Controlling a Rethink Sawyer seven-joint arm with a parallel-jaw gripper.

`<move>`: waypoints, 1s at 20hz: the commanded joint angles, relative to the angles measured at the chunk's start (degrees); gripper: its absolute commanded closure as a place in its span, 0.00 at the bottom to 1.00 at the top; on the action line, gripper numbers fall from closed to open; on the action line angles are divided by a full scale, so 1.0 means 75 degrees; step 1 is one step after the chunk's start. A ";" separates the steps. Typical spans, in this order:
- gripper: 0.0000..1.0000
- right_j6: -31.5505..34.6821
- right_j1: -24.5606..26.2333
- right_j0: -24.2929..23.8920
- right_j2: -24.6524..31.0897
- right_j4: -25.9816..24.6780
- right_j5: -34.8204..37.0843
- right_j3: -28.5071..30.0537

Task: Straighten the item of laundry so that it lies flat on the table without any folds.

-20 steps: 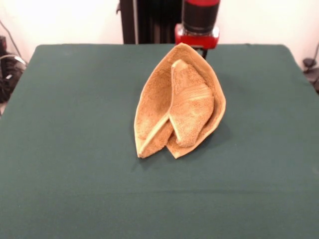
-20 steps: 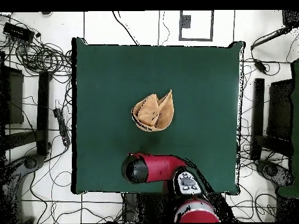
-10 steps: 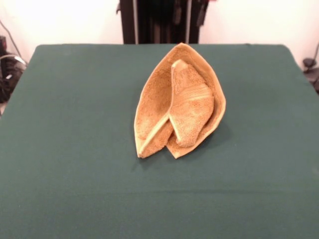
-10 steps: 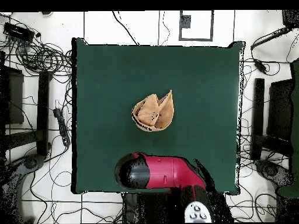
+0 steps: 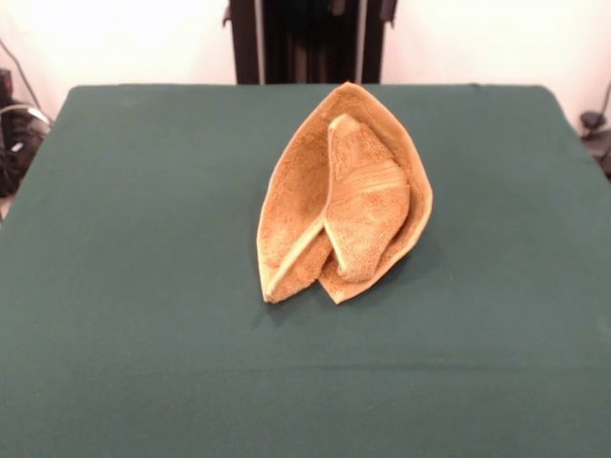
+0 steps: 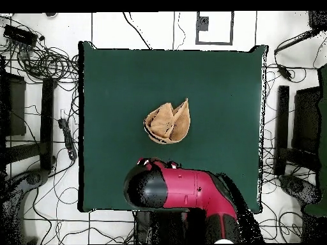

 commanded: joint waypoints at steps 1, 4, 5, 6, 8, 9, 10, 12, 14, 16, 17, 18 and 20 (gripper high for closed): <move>0.00 0.0247 0.0535 0.0219 0.0986 0.0048 -0.0428 -0.0333; 0.00 0.0199 0.0552 0.0218 0.1089 0.0151 -0.0215 -0.0572; 0.00 0.0158 0.0622 0.0192 0.1129 0.0163 -0.0106 -0.0705; 0.00 0.0127 0.0650 0.0152 0.1182 0.0181 -0.0056 -0.0754; 0.00 0.0011 0.0727 0.0081 0.1272 0.0152 0.0156 -0.0996; 0.00 -0.0065 0.0762 0.0015 0.1354 0.0173 0.0211 -0.1060; 0.00 -0.0090 0.0784 -0.0024 0.1397 0.0167 0.0177 -0.1072; 0.00 -0.0122 0.0846 -0.0077 0.1431 0.0092 0.0110 -0.1131; 0.00 -0.0163 0.0854 -0.0100 0.1445 0.0046 0.0212 -0.1220; 0.00 -0.0212 0.0866 -0.0133 0.1484 0.0014 0.0260 -0.1277; 0.00 -0.0240 0.0871 -0.0155 0.1519 0.0010 0.0297 -0.1311; 0.00 -0.0246 0.0871 -0.0171 0.1543 -0.0004 0.0324 -0.1320; 0.00 -0.0265 0.0852 -0.0182 0.1565 -0.0051 0.0425 -0.1361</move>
